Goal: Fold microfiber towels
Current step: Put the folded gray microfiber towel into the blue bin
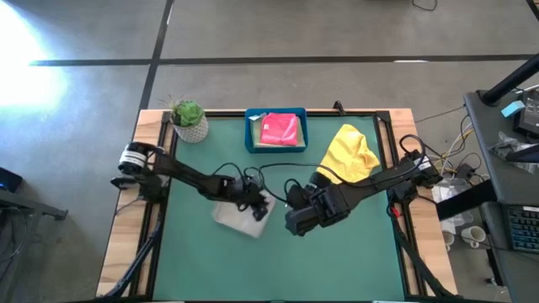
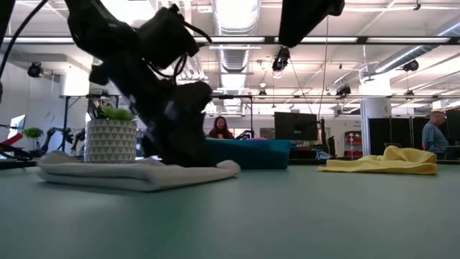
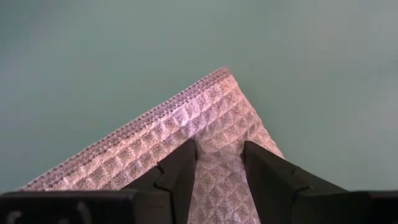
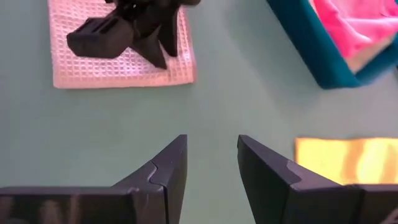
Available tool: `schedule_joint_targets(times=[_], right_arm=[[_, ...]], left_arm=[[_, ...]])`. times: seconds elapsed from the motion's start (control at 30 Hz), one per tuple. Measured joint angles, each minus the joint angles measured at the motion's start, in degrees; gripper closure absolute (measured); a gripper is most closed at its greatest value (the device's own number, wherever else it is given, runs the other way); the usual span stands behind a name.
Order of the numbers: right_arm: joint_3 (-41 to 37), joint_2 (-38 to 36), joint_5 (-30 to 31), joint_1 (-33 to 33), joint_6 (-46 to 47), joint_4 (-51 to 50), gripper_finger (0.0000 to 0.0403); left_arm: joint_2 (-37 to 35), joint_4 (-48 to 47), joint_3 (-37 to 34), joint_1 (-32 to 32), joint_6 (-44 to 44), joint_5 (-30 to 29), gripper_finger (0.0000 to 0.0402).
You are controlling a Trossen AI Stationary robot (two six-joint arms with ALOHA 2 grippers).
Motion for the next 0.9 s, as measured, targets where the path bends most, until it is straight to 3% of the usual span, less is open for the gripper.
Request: schedule_joint_targets(times=[0.2,0.43,0.6,0.73,0.9], right_arm=[[-0.08,0.0,1.04,-0.53,0.24,-6.57,0.0271],[-0.08,-0.01,1.11,-1.28,-2.63,-14.52,0.0271],[-0.17,-0.66,1.13,-2.82,-4.58,-16.63,0.0271],[-0.24,-1.92,1.2,-4.57,-5.67,-16.48,0.0271],[-1.96,-4.67,1.16,-5.4,-5.16,-15.54,0.0271]], left_arm=[[2.21,8.16,0.15,2.72,-4.39,-4.31,0.0276],[2.61,8.97,2.06,7.66,-4.46,-10.08,0.0276],[2.12,9.12,3.55,10.46,-4.06,-10.08,0.0276],[0.25,8.92,4.37,10.7,2.49,-9.68,0.0276],[-6.27,1.44,4.17,10.56,6.54,-6.87,0.0276]])
